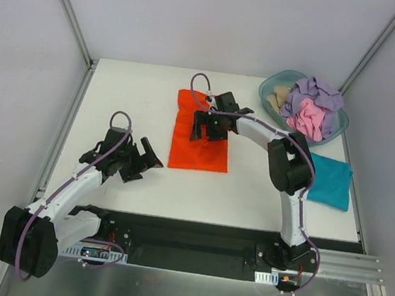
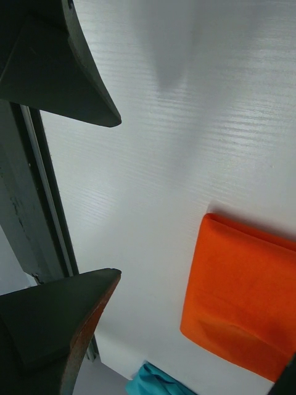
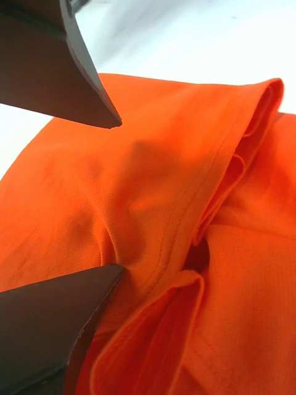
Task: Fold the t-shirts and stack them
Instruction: Fold the folded rectangular tshirt in 1/3 of the way, then grab one side of the 2/3 rectangular tshirt with both arms, then fold the long partially folded tshirt into a neat square
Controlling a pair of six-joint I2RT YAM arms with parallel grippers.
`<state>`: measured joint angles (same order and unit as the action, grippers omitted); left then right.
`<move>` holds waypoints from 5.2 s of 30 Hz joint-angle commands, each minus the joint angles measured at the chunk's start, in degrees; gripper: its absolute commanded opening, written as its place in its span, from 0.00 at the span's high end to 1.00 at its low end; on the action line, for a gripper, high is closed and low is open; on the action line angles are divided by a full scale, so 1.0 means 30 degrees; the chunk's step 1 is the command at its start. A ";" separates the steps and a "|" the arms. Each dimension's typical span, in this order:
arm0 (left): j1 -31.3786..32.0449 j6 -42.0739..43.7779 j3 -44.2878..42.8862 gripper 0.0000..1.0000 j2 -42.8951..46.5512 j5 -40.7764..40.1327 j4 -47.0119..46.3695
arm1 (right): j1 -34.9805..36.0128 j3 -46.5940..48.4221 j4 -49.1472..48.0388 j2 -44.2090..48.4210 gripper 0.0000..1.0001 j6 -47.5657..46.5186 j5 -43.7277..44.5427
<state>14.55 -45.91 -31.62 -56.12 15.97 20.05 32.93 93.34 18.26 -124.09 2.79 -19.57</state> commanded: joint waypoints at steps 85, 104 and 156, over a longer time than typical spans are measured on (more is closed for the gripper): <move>0.2769 -0.2041 -0.0417 1.00 0.6486 -0.2479 0.3509 | 0.9942 -1.1691 0.4253 1.7047 0.99 -0.3449 -0.5164; 0.3265 -0.1396 -0.4899 1.00 0.0517 -0.2949 -0.0353 | 0.4296 -1.3154 0.5133 2.0211 0.99 -0.1573 -0.4169; 0.4233 0.2385 -1.5334 0.01 -1.3471 0.0741 -0.2524 | -0.3857 -1.2478 0.4404 1.7513 0.03 -0.1283 -0.1495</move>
<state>27.29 -39.40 -81.08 -107.22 16.27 13.04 21.45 55.64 31.99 -78.63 -3.09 -20.21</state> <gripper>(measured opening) 0.992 0.965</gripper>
